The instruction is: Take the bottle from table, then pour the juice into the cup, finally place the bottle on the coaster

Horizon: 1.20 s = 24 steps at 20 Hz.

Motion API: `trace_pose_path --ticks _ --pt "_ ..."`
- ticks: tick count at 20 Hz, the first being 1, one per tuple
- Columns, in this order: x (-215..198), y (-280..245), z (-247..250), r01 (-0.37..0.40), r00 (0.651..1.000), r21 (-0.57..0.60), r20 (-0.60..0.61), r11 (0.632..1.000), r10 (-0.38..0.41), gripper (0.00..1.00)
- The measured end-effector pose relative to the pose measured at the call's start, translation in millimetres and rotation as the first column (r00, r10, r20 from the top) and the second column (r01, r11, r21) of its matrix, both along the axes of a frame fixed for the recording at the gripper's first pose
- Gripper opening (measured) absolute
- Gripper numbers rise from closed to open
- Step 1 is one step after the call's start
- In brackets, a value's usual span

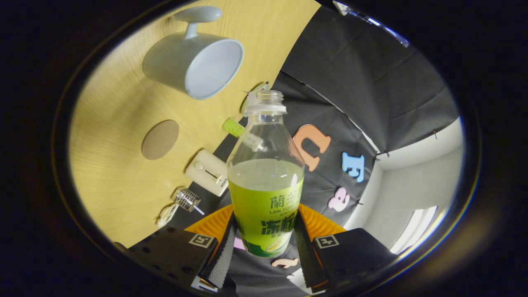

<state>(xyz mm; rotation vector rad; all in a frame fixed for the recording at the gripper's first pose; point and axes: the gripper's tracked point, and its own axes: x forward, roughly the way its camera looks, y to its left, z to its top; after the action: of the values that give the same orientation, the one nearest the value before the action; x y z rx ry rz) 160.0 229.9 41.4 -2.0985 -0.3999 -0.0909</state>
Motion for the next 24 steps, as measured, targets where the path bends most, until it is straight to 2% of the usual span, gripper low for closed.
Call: trace_pose_path --ticks 9,16,18,20,24 --pt "-3.7 -7.6 -3.7 0.004 1.0 0.089 -0.03 0.996 -0.001 0.74" --pt "3.0 -18.7 -26.4 0.077 0.976 0.344 -0.218 0.936 0.0 0.75" --pt "0.3 -19.8 -31.7 0.098 0.965 0.411 -0.262 0.906 0.015 0.75" --pt "-0.9 -23.2 -36.1 0.127 0.95 0.504 -0.31 0.854 0.041 0.75" --pt "-6.8 -25.3 -45.3 0.221 0.892 0.692 -0.428 0.687 0.144 0.75"
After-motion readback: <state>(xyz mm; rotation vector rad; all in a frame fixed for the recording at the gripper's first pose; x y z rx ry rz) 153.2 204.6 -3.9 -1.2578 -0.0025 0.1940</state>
